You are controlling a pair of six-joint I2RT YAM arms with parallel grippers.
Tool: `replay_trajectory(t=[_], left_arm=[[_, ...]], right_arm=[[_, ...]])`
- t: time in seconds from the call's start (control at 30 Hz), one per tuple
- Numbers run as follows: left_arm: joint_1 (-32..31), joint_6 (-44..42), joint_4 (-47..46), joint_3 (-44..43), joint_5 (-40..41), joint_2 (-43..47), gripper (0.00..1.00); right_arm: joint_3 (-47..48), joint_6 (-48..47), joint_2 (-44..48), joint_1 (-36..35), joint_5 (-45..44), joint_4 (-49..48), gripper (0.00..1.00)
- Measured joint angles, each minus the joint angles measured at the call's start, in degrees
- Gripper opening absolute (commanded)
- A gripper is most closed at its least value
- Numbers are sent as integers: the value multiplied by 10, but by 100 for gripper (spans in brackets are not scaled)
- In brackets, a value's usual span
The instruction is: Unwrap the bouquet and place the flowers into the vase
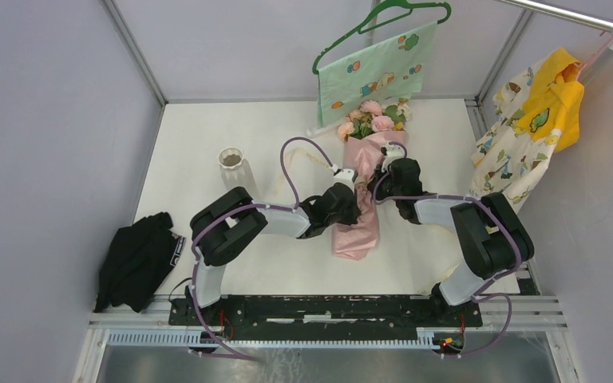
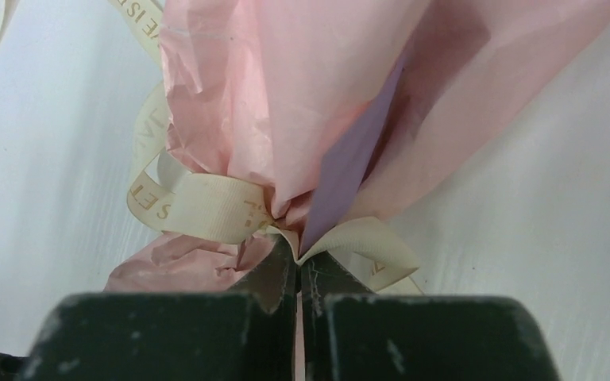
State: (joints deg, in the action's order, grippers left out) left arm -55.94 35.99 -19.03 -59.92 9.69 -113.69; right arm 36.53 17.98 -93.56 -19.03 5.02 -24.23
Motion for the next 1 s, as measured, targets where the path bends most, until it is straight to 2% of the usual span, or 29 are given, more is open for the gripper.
replay_trajectory(t=[0.43, 1.0], left_arm=[[-4, 2, -13, -14, -12, -13, 3], [-5, 8, -39, -16, -24, -23, 3]], right_arm=[[28, -37, 126, 0, -36, 184, 0], [77, -80, 183, -1, -88, 322, 0]])
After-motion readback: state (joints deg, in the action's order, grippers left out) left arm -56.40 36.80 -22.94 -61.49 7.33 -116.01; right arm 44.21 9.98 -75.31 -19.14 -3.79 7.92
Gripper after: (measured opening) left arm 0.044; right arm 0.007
